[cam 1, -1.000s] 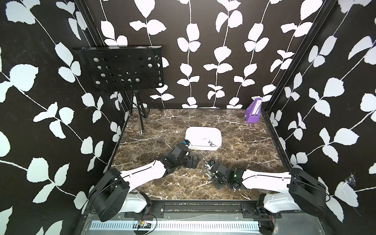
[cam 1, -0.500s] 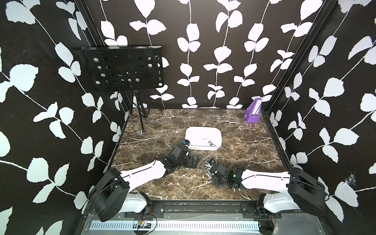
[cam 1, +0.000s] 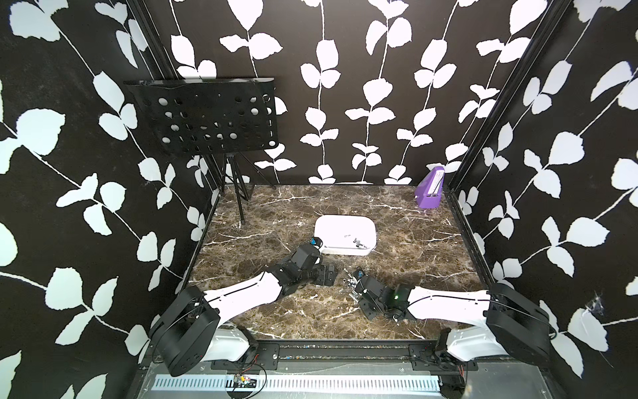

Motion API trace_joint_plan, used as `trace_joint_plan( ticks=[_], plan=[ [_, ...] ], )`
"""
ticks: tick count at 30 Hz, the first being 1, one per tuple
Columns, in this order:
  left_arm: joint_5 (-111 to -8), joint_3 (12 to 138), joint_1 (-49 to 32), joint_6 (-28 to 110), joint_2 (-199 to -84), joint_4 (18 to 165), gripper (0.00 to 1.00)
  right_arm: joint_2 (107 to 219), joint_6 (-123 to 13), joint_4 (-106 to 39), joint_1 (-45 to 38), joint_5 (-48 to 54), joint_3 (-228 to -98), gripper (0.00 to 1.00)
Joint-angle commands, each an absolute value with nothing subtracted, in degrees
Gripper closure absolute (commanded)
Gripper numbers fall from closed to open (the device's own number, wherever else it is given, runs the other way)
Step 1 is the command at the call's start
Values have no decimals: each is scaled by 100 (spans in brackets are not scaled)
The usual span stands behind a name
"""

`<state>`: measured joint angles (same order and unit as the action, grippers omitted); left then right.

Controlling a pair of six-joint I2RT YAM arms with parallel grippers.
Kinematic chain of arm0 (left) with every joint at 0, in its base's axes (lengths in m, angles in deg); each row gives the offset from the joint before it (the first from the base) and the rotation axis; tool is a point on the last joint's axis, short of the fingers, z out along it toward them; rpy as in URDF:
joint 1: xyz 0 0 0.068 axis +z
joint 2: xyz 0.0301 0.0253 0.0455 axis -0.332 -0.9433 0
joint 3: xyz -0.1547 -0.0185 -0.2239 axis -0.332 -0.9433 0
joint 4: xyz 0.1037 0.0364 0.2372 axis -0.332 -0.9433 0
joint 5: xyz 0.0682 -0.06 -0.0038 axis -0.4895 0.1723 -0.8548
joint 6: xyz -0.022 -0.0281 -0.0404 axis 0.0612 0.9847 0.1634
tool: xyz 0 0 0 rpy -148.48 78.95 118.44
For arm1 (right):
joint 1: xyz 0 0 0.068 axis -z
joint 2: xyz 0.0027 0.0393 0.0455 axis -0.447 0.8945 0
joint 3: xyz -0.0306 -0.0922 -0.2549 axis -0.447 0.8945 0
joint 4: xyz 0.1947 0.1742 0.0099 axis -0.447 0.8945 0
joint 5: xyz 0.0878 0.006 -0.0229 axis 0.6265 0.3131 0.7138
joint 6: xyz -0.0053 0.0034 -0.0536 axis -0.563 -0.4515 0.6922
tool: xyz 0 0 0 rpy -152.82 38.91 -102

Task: Put the socket on the desktop into the storage box
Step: Pick up the socket head from the center of the board, then place the socket head in the storage box.

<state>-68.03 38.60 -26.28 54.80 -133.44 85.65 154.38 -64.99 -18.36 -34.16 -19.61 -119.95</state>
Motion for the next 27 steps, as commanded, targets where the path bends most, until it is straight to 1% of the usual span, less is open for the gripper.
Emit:
trace_joint_plan(
  ticks=[1, 11, 19, 27],
  plan=[
    [-6834, 3945, -2666, 5514, -13213, 8570, 7, 15525, -6542, -1719, -3427, -1947, -12142, 68],
    [-6839, 3944, -2667, 5521, -13208, 8572, 7, 15891, -6587, -1647, -3427, -2022, -12335, 68],
    [-6848, 3945, -2670, 5515, -13185, 8561, 7, 16020, -6626, -1517, -3427, -2167, -12399, 74],
    [-6864, 3936, -2667, 5517, -13171, 8560, 7, 15911, -6717, -1405, -3431, -2332, -12333, 78]
  ],
)
